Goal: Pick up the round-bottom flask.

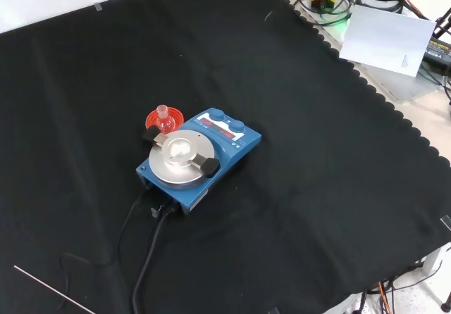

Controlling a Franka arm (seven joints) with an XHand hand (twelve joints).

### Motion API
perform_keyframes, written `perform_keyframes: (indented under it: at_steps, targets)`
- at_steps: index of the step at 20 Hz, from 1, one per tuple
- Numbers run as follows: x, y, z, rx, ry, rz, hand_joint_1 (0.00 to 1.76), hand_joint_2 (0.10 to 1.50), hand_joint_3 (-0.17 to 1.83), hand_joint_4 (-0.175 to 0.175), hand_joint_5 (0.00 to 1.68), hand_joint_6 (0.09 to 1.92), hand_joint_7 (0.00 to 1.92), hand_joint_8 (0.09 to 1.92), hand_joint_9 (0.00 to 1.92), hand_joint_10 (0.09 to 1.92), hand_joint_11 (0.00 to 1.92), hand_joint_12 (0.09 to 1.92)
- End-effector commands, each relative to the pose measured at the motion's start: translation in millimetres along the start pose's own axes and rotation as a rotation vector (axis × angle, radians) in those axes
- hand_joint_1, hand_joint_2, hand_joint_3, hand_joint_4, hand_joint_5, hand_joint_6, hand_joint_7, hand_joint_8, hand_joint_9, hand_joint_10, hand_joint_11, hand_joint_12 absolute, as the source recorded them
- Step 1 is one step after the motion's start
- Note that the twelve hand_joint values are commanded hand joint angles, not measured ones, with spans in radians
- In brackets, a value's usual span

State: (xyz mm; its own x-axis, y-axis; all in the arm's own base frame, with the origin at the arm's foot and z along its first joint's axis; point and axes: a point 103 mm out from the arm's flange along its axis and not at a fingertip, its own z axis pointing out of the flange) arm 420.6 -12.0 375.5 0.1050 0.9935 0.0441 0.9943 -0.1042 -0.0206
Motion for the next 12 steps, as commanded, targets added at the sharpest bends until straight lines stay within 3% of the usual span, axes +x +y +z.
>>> perform_keyframes:
  at_steps: [1, 6, 10, 12]
  targets:
    - [-30.4, 56.9, 34.5, 0.006, 0.05, -0.009, 0.74, 0.89, 0.66, -0.063, 0.63, 0.1, 0.26, 0.65, 0.38, 0.68, 0.02, 1.37]
    - [-28.8, 79.6, 62.2, 0.033, 0.092, -0.021, 0.75, 0.88, 0.66, -0.067, 0.58, 0.09, 0.26, 0.66, 0.38, 0.68, 0.03, 1.37]
    - [-37.4, 98.5, 87.2, 0.093, 0.188, -0.045, 0.73, 0.85, 0.68, -0.055, 0.54, 0.09, 0.25, 0.66, 0.36, 0.68, 0.01, 1.37]
    - [-34.8, 108.7, 96.9, 0.108, 0.197, -0.049, 0.72, 0.84, 0.69, -0.049, 0.52, 0.09, 0.23, 0.66, 0.35, 0.68, 0.0, 1.37]
